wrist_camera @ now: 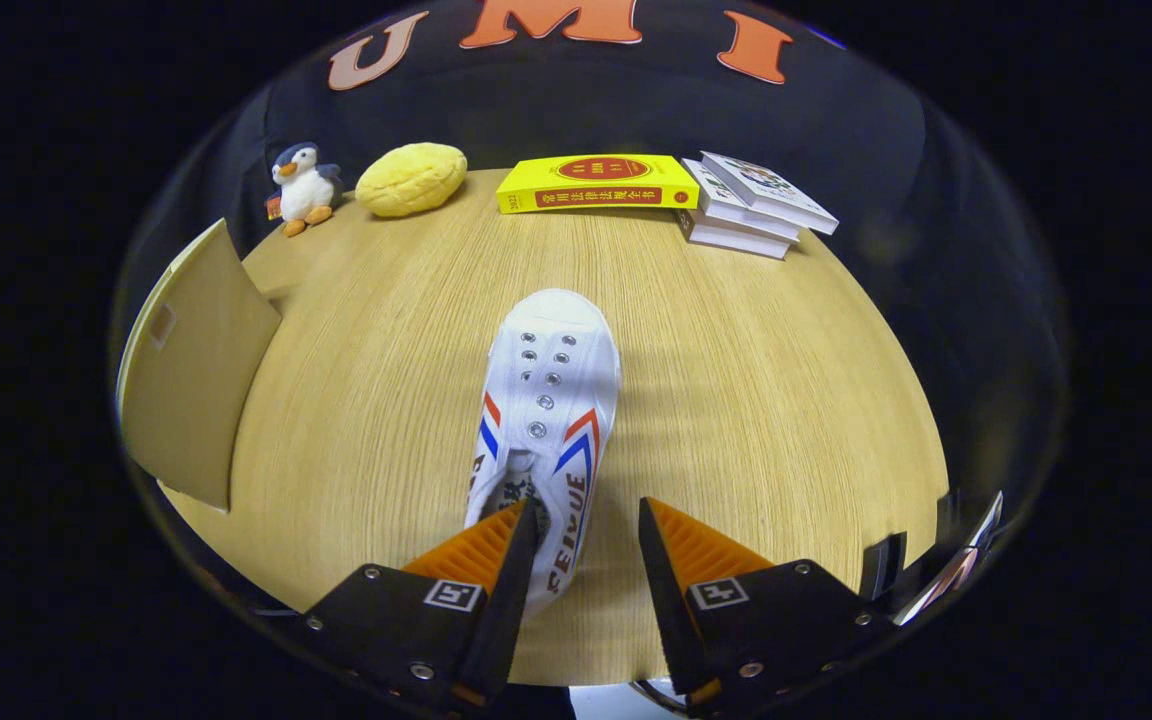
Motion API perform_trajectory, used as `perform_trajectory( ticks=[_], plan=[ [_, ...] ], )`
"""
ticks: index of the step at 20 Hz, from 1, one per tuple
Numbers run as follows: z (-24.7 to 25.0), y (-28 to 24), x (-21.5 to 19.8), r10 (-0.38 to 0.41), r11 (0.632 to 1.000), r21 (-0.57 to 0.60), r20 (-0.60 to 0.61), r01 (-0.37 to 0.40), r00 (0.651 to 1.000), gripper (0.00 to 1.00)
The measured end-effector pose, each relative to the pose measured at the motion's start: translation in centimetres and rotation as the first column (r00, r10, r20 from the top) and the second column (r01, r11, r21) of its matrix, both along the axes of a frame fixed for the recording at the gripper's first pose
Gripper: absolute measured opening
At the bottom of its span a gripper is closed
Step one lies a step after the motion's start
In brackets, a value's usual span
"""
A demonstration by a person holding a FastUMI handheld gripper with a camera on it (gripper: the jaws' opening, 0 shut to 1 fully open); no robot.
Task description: Open the storage box then place both shoes into the box .Put the left shoe in first, then the right shoe, with the right side of both shoes facing outward in a uniform manner.
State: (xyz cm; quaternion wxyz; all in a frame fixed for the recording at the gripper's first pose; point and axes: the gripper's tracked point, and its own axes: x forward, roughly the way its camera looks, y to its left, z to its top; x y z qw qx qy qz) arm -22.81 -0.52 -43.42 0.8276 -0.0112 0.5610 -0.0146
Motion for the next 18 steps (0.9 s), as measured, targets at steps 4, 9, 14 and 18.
perform_trajectory(
  ticks=[4, 9, 14, 18],
  plan=[
    [-0.9, 0.0, 0.8, 0.019, 0.999, -0.029, 0.019, -0.018, 1.000, 0.51],
    [-0.7, -1.3, 2.3, 0.019, 0.996, -0.085, 0.159, -0.005, 0.987, 0.36],
    [-1.5, -0.6, 3.2, 0.038, 0.999, -0.011, 0.179, -0.037, 0.983, 0.30],
    [-1.9, -0.4, 3.5, 0.027, 0.997, 0.066, 0.163, -0.038, 0.986, 0.28]
  ],
)
